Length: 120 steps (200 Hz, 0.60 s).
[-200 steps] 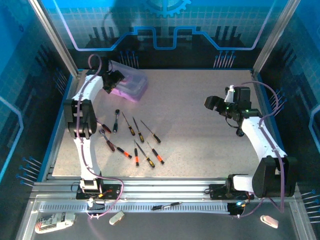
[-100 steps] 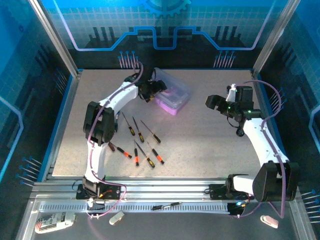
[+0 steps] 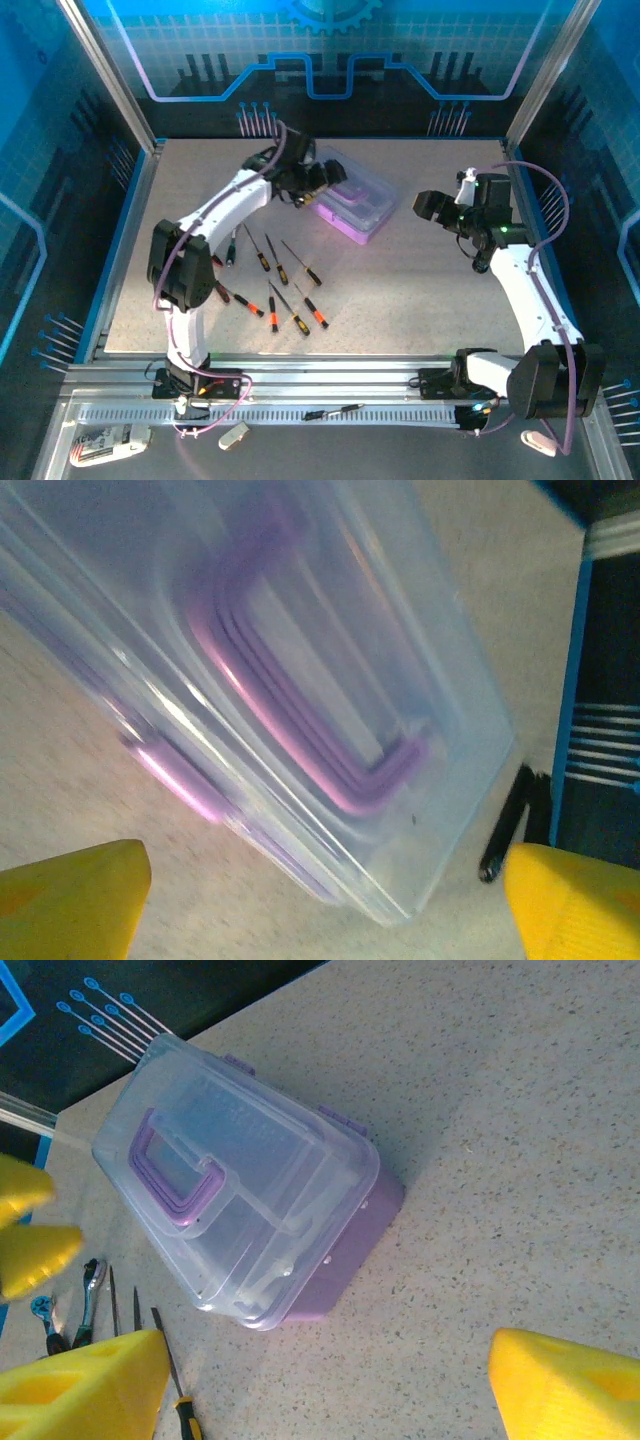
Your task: Pack the tool kit
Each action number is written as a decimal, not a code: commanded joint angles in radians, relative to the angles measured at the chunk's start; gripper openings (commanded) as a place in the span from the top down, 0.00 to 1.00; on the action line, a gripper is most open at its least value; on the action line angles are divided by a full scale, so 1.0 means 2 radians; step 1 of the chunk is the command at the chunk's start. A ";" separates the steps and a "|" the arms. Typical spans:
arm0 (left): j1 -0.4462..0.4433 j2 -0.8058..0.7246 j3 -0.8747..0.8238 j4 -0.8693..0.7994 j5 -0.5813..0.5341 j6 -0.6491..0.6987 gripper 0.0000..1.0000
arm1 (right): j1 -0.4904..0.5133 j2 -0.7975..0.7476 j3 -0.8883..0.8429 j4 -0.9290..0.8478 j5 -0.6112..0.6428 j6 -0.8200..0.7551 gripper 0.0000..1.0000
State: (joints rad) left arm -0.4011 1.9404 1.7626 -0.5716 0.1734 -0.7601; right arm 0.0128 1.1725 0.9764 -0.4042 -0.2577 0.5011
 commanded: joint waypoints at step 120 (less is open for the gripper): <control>0.102 0.194 0.183 -0.021 0.100 0.143 0.09 | 0.196 0.111 0.022 -0.025 0.071 0.006 0.16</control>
State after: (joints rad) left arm -0.1879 2.3356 2.1201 -0.6243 0.3099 -0.5129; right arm 0.3847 1.3525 0.9833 -0.4522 -0.1394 0.5079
